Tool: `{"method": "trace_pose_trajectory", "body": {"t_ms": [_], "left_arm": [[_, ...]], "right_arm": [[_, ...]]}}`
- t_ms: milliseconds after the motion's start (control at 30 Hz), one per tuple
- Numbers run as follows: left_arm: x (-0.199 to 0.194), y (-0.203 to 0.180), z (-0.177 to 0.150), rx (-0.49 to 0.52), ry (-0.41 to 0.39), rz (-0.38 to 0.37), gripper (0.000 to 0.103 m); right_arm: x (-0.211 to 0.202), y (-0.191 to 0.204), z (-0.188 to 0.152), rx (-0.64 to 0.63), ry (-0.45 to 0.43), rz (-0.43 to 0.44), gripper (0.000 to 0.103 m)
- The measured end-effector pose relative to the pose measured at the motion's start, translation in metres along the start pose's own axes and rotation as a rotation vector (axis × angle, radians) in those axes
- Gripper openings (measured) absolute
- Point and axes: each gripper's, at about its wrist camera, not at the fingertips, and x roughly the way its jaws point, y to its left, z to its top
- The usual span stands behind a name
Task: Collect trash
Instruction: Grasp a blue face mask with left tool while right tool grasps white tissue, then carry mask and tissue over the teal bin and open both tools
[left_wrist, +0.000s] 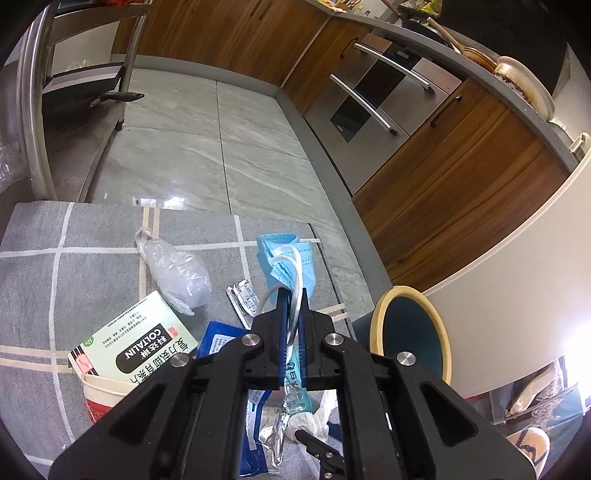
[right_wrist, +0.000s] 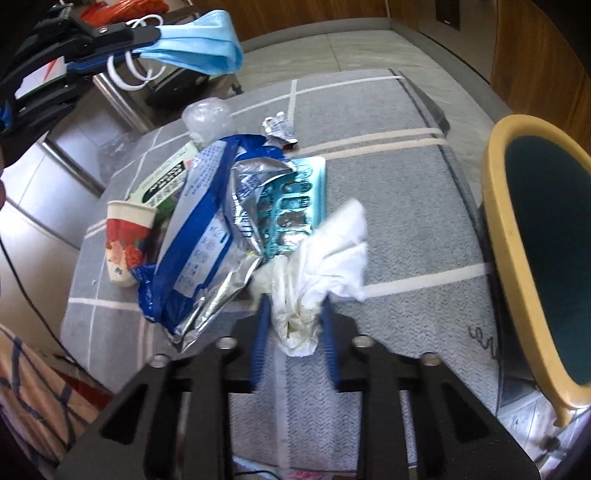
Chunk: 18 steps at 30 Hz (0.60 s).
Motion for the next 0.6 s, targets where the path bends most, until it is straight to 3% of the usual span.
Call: {"method": "trace_pose_trajectory", "body": {"t_ms": [267,600], "left_arm": [[-0.003,-0.009,0.001,0.008,-0.009,-0.019,0.004],[0.001,-0.032,-0.003,0.052,-0.005,-0.048,0.004]], "right_arm": [[-0.023,-0.014,0.003,0.035,-0.045,-0.011,0.019],[-0.083,-0.045,0.013,0.104,-0.179,-0.053,0.019]]}}
